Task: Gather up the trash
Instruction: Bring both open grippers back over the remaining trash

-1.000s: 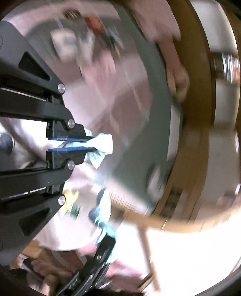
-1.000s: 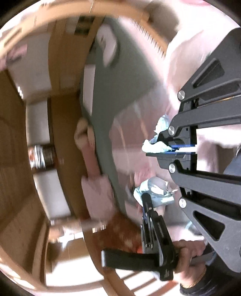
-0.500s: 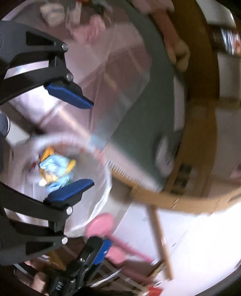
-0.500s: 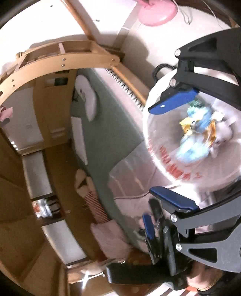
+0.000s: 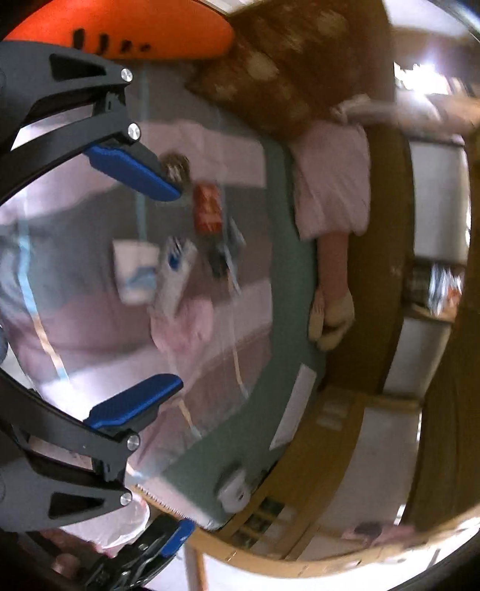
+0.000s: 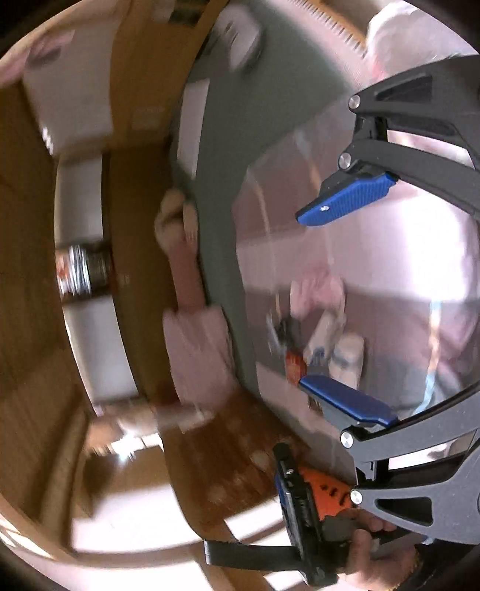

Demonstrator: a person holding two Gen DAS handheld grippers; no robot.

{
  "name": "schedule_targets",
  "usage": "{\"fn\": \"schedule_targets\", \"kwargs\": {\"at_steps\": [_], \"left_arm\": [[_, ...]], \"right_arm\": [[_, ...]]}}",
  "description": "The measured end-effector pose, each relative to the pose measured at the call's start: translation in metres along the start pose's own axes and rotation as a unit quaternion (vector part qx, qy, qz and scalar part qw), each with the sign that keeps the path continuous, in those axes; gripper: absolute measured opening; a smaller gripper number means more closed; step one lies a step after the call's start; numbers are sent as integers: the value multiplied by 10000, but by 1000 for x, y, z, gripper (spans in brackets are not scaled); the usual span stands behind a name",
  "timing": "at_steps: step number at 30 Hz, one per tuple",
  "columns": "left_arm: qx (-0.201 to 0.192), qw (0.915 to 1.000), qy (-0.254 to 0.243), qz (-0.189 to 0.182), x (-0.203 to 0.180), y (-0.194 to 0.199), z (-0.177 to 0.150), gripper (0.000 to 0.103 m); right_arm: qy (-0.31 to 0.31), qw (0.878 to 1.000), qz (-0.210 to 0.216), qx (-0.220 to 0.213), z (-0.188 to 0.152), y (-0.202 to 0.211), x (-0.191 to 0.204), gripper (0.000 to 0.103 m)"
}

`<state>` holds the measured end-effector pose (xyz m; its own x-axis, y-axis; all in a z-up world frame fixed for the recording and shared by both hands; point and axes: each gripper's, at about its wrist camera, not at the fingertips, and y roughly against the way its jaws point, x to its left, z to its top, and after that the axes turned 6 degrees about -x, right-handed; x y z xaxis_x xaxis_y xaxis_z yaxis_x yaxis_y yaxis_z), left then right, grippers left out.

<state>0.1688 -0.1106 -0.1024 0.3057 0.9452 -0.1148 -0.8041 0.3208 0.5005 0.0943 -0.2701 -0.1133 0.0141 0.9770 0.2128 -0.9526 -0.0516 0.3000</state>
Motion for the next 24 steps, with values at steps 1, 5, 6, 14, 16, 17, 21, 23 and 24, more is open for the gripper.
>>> {"fn": "schedule_targets", "kwargs": {"at_steps": [1,5,6,14,16,17,21,23,24], "left_arm": [[42,9999,42,104,10,-1,-3,94],[98,9990,-13,434,28,-3,-10,94],[117,9987,2,489,32,-3,-13,94],[376,9982,-211,404,30,-5,-32,94],[417,9983,-212,360,25,-7,-34,94],[446,9982,-229,337,23,-9,-35,94],[482,9979,-283,323,18,-11,-37,94],[483,9979,-273,319,18,-11,-37,94],[489,9980,-262,318,18,-11,-37,94]], "right_arm": [[40,10000,64,-6,1,-9,7,81],[225,9996,172,-15,-11,-46,33,81],[310,9994,99,147,-19,-54,35,81],[111,9992,31,382,-26,-55,24,81],[46,9992,9,385,-27,-56,21,81],[56,9993,3,377,-27,-56,21,81],[139,9991,10,412,-28,-59,22,81],[117,9991,14,402,-28,-59,22,81],[118,9991,10,404,-29,-59,22,81]]}}
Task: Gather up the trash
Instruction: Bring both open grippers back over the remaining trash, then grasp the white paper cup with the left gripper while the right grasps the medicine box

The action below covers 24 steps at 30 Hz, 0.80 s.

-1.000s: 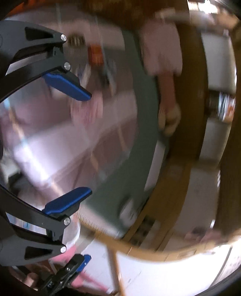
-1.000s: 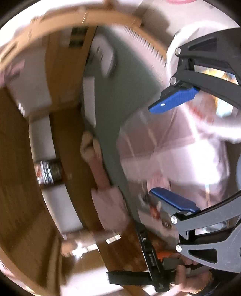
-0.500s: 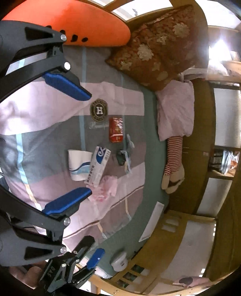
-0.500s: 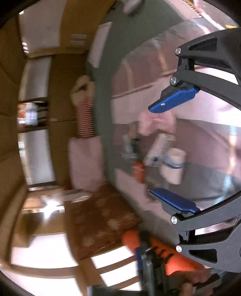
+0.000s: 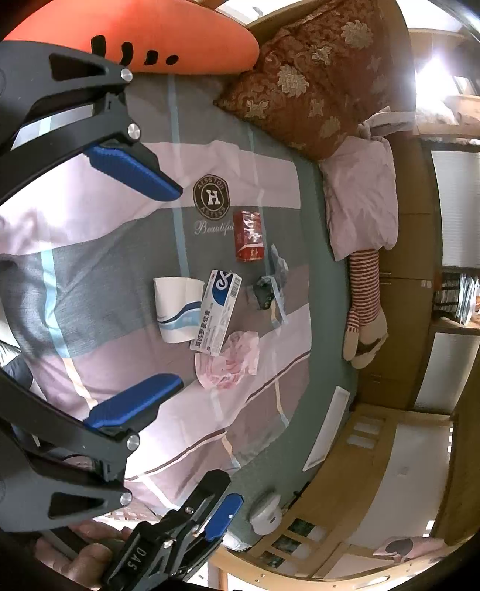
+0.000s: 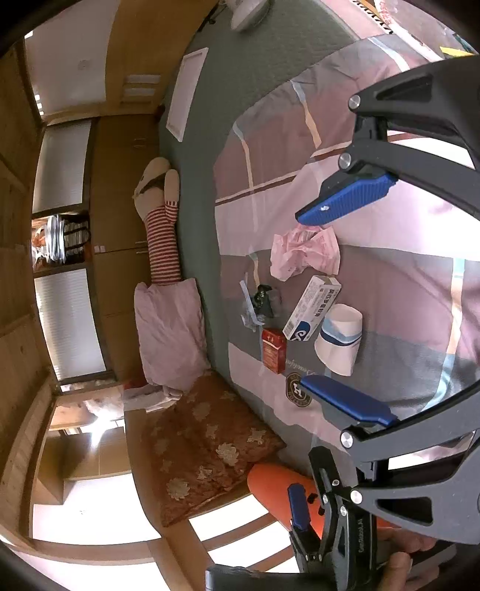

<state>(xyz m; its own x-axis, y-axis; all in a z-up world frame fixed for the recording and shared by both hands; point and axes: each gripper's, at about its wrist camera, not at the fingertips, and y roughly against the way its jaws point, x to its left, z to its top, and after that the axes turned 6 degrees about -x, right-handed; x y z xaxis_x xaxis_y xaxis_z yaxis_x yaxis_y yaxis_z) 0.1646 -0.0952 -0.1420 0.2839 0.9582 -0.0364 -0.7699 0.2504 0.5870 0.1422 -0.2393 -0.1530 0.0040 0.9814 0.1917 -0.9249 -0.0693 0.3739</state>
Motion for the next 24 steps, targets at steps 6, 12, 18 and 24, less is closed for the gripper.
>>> {"fn": "schedule_targets", "kwargs": {"at_steps": [6,12,18,24], "left_arm": [[89,9999,48,-40,-3,-5,-3,94],[452,9986,155,-242,-9,-34,-13,94],[640,9974,108,-314,-19,-71,-19,94],[987,9941,26,-440,-22,-129,-27,94]], "right_arm": [[47,10000,9,11,0,1,2,81],[92,9999,19,118,5,-14,1,81],[53,9983,230,536,11,-57,-7,81],[297,9914,542,1154,7,-126,-10,81]]}}
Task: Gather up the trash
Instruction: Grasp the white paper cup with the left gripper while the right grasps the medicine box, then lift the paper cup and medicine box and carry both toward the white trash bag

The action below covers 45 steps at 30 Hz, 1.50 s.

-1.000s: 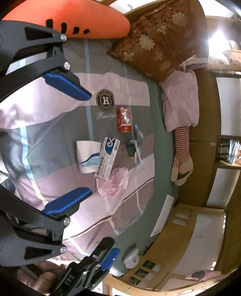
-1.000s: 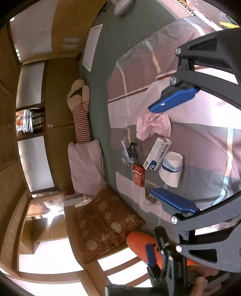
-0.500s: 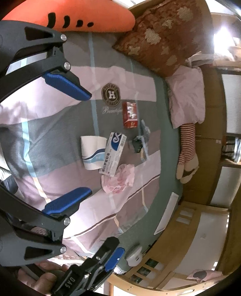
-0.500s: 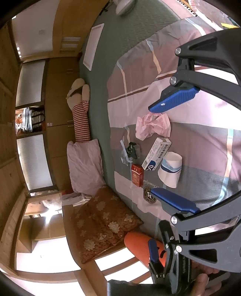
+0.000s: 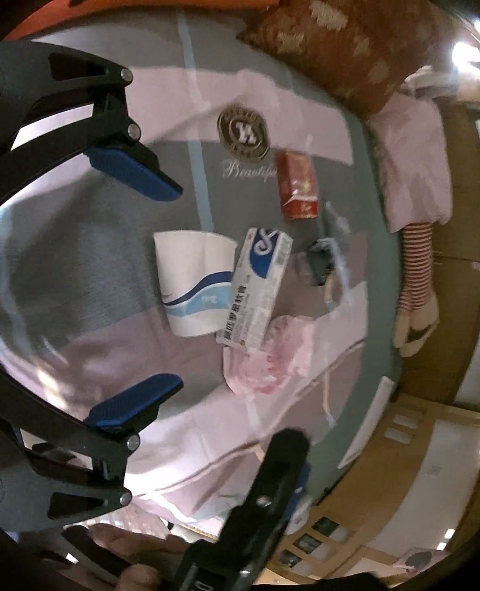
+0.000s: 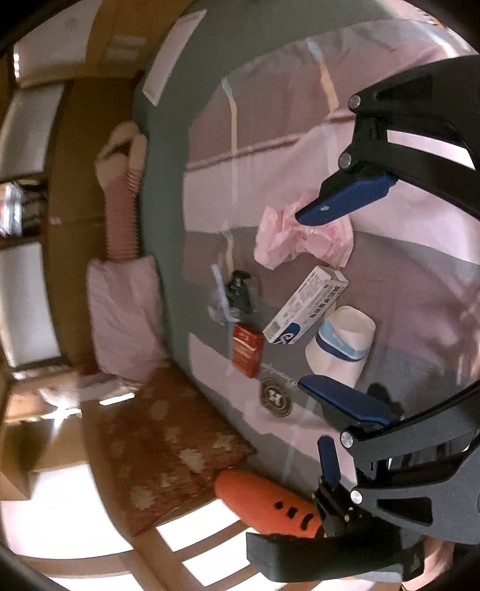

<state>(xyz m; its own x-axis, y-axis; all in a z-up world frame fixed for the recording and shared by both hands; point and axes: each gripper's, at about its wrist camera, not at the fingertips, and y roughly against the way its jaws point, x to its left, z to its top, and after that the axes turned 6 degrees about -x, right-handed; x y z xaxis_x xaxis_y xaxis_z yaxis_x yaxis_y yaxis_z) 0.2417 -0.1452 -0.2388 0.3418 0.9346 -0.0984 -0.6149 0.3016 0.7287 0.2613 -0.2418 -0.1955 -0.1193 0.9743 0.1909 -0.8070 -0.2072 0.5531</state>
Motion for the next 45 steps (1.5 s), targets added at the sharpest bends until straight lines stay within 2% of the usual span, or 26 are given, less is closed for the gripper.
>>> {"fn": "schedule_targets", "kwargs": {"at_steps": [6,10,12,14,15,20,21,23,25,26,29,31,34,37,40,42,45], "left_arm": [[222,9996,-181,-75,3,-43,4,94],[344,9991,-183,-160,5,-67,8,94],[423,9987,-218,-164,3,-77,7,94],[493,9983,-189,-226,4,-84,5,85],[548,9981,-138,-255,6,-86,3,85],[338,9991,104,-230,23,-61,9,84],[302,9994,105,-109,27,-47,12,84],[266,9995,154,119,33,-28,16,84],[164,9991,106,369,39,3,22,84],[-12,9989,30,465,39,24,26,84],[-523,9965,-130,637,42,76,32,84],[-869,9945,-71,577,48,110,30,84],[-1151,9899,-88,823,57,131,25,84],[-1126,9901,233,801,69,129,27,84],[-916,9917,494,757,71,117,24,84],[-809,9932,526,656,66,112,19,84],[-756,9943,389,638,54,108,12,84]], "right_arm": [[476,9977,286,391,9,-60,0,81],[507,9936,532,858,5,-98,-3,68],[546,9911,617,1045,1,-112,-3,65],[539,9891,723,1162,-2,-120,-4,63],[556,9879,793,1214,-3,-124,-3,62],[545,9845,830,1448,-6,-138,0,62],[498,9839,833,1499,-8,-141,0,61],[535,9814,782,1667,-13,-146,2,50],[554,9799,745,1767,-17,-148,1,44],[550,9785,751,1843,-20,-148,2,34],[626,9770,774,1885,-26,-135,8,23],[791,9770,743,1838,-29,-116,19,22],[846,9805,717,1620,-23,-77,35,22],[652,9904,525,1099,-12,-27,45,22],[516,9958,385,658,-11,12,52,22],[439,9980,296,351,-19,38,57,22],[420,9989,126,139,-28,55,61,22]]}}
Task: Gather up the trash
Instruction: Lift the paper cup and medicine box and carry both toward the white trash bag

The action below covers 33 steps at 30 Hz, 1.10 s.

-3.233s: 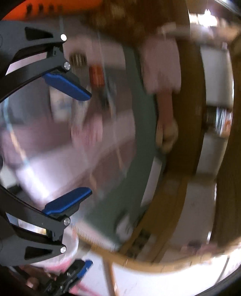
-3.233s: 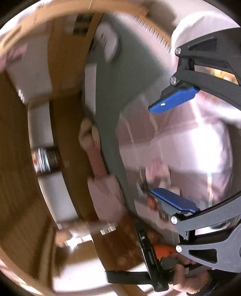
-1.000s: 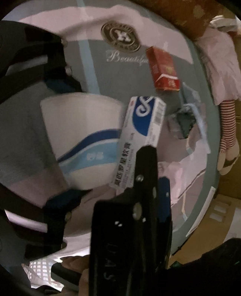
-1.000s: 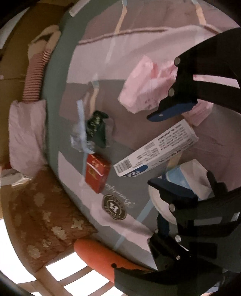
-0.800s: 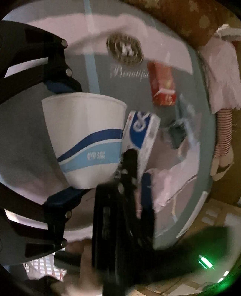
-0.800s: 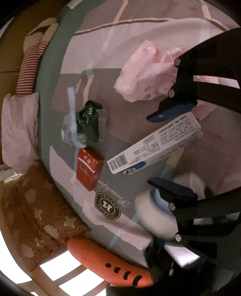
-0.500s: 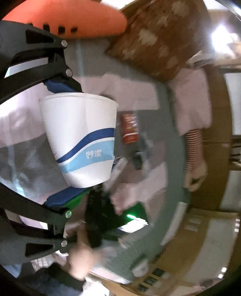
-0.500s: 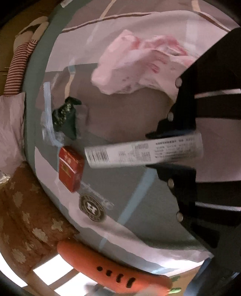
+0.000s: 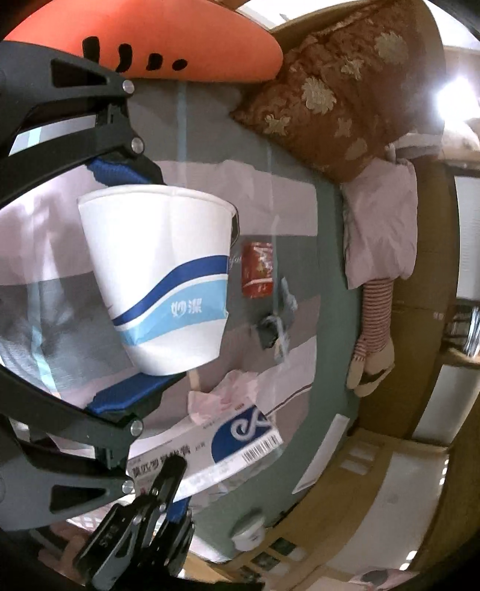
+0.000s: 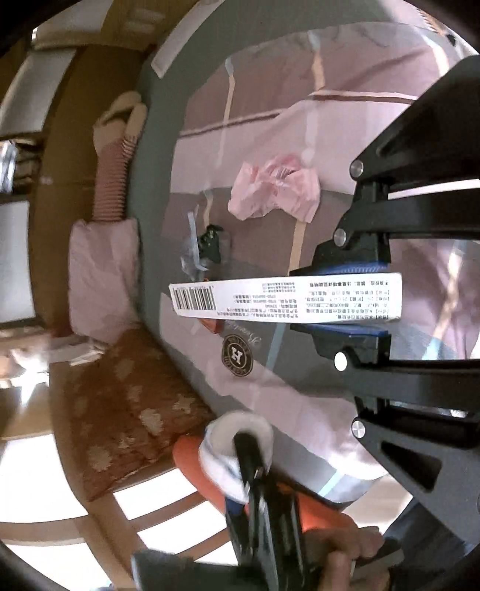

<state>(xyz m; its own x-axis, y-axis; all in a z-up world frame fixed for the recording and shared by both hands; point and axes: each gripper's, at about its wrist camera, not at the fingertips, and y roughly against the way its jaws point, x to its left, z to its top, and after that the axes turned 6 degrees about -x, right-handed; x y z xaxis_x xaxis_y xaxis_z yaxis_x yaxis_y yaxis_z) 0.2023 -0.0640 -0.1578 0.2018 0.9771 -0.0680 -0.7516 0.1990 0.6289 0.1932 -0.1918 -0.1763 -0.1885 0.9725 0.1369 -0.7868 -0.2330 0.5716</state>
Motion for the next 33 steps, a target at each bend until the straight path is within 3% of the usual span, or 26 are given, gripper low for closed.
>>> {"fn": "schedule_targets", "kwargs": {"at_steps": [29,33], "left_arm": [[-70,10000,0,68,-7,-2,-3,84],[-79,10000,41,-1,-9,-2,-2,84]], "right_arm": [[-28,10000,-35,-63,-3,2,-5,22],[-198,9993,-90,-308,2,19,-16,22]]}}
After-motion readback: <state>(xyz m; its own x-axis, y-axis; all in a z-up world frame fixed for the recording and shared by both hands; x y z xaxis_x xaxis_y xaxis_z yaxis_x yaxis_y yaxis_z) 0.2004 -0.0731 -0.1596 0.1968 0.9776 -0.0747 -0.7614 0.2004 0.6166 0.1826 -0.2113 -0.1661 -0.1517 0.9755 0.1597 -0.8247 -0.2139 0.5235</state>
